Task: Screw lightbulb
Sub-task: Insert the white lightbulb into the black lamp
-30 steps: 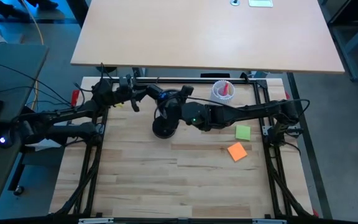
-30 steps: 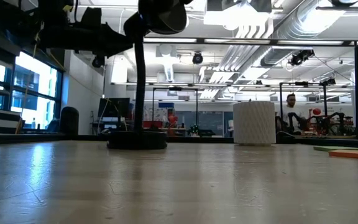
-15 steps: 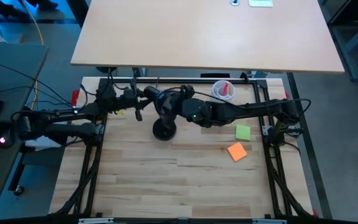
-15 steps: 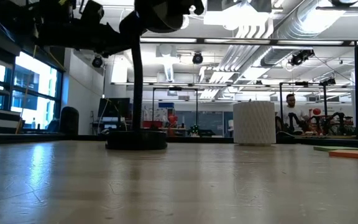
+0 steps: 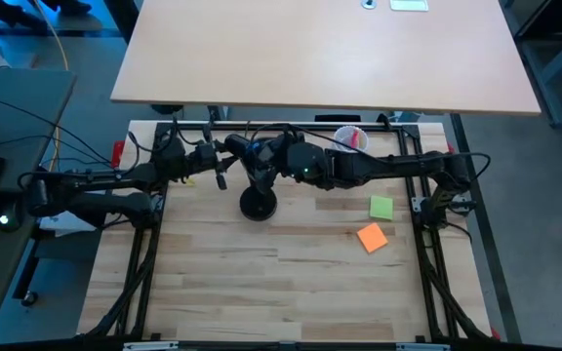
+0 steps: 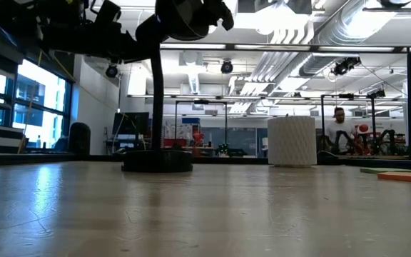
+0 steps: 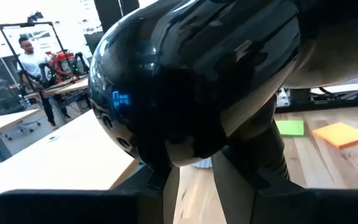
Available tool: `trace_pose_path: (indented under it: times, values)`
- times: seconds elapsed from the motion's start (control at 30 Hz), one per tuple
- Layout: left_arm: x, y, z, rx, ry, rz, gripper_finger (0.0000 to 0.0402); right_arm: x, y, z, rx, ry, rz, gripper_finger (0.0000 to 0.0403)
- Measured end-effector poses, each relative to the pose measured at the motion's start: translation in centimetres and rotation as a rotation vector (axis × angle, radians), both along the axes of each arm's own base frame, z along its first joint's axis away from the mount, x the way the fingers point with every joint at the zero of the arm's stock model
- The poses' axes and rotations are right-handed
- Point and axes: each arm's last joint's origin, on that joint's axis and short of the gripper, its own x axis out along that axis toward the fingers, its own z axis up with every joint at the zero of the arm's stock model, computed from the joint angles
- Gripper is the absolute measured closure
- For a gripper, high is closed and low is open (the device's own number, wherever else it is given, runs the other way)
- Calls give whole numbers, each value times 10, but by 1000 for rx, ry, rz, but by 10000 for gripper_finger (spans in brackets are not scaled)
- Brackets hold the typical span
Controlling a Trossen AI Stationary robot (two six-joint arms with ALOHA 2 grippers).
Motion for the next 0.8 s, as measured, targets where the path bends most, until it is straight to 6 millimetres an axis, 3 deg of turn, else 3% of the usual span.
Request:
trace_pose_path:
  times: [0.3,0.6,0.8]
  values:
    - [0,-2,0,-56,3,-9,312,-2,1,-4,-50,74,40,110]
    - [-2,-5,0,-96,4,-4,312,-3,1,-4,-147,136,71,163]
    - [-9,-7,0,-149,26,15,308,-3,2,-4,-199,165,87,169]
